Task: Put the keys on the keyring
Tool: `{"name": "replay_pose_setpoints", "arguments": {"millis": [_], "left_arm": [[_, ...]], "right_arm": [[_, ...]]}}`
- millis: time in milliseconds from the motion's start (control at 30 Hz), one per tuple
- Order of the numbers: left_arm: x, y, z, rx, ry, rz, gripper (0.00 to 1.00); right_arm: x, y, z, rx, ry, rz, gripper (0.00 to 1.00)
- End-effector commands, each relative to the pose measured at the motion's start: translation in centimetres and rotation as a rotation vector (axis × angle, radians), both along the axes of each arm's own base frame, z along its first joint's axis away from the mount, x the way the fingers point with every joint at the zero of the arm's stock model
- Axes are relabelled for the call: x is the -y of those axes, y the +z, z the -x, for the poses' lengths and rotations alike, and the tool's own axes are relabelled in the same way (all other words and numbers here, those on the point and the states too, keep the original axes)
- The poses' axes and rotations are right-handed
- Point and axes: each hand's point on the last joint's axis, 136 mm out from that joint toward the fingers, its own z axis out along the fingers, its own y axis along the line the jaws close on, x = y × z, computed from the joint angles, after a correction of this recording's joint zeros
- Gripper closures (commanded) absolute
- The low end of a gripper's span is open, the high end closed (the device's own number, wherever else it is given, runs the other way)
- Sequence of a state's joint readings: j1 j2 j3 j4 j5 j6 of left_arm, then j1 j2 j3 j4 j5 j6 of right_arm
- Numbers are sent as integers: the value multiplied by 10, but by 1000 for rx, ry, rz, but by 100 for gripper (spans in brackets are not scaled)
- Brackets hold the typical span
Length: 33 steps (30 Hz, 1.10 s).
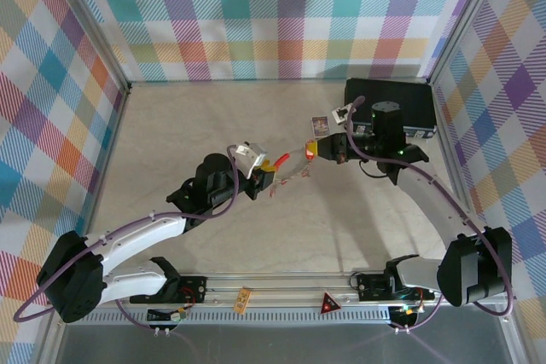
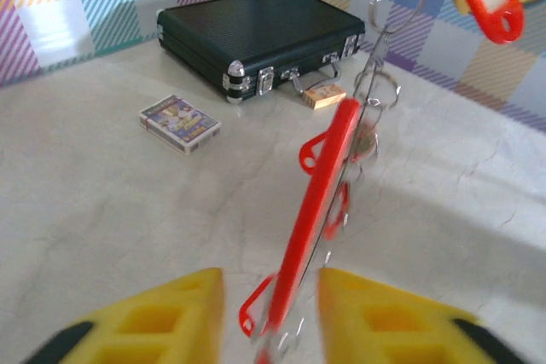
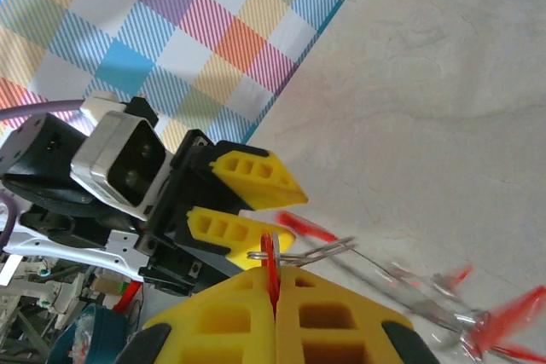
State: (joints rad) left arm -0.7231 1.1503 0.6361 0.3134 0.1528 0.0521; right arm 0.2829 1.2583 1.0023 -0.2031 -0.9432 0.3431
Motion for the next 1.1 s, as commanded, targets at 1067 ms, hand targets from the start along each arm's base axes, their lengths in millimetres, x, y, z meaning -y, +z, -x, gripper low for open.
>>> {"name": "replay_pose_setpoints", "arguments": {"millis": [1067], "left_arm": [[-4, 64, -61, 48, 77, 162, 58]], "right_arm": [[-13, 17, 3, 160, 144, 302, 100]]}}
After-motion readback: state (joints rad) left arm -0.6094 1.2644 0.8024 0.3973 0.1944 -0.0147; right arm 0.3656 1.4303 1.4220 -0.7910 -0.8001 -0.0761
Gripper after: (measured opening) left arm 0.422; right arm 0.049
